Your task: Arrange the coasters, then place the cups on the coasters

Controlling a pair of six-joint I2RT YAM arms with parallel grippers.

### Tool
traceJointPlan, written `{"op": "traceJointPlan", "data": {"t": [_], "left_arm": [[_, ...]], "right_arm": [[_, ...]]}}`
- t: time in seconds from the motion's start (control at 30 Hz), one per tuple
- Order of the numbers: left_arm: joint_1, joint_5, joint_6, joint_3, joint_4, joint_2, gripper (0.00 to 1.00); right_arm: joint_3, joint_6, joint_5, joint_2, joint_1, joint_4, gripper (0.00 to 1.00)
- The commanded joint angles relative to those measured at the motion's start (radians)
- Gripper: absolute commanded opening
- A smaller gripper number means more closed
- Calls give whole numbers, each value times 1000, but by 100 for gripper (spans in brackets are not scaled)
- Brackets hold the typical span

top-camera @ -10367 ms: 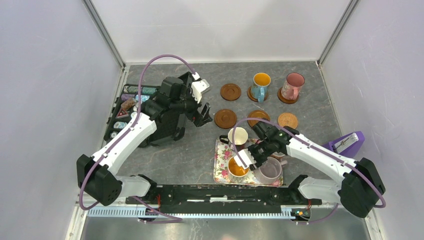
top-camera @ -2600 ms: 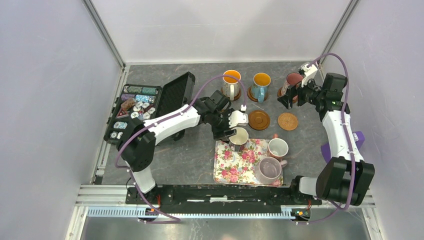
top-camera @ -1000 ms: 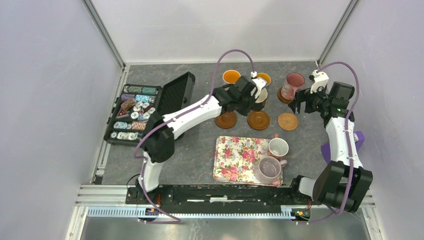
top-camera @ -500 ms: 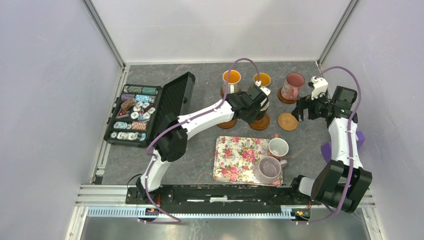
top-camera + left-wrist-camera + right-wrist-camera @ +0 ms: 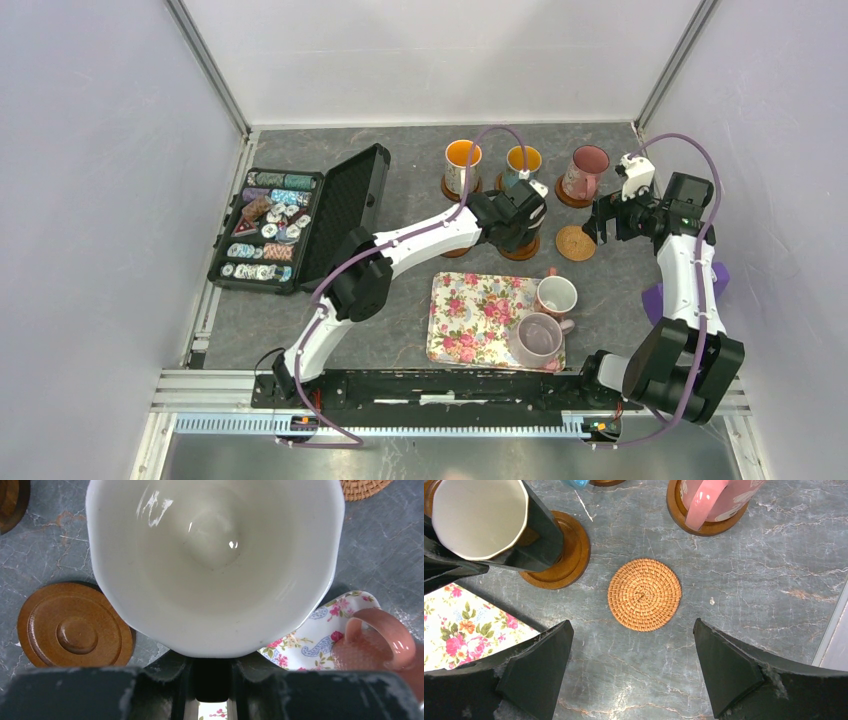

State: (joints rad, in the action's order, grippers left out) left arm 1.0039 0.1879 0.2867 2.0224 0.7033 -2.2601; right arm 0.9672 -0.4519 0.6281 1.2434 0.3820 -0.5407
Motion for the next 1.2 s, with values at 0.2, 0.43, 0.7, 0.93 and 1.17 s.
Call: {"op": "traceJointPlan", "data": {"t": [0.2,0.43,0.7,0.93,1.17], "left_arm": [[5,33,54,79,-84,-4,8],[6,32,57,73,-84,-7,26],[5,21,62,55,-84,0,32],[7,28,63,43,-85,13,42],[7,14,62,11,-85,50,56]], "right_arm": [[34,0,19,19,6,4,98],[33,1,18,21,6,5,98],[28,2,18,18,8,8,98],[27,-1,20,16,8,7,98],[32,-7,23,18,9,2,98]]}}
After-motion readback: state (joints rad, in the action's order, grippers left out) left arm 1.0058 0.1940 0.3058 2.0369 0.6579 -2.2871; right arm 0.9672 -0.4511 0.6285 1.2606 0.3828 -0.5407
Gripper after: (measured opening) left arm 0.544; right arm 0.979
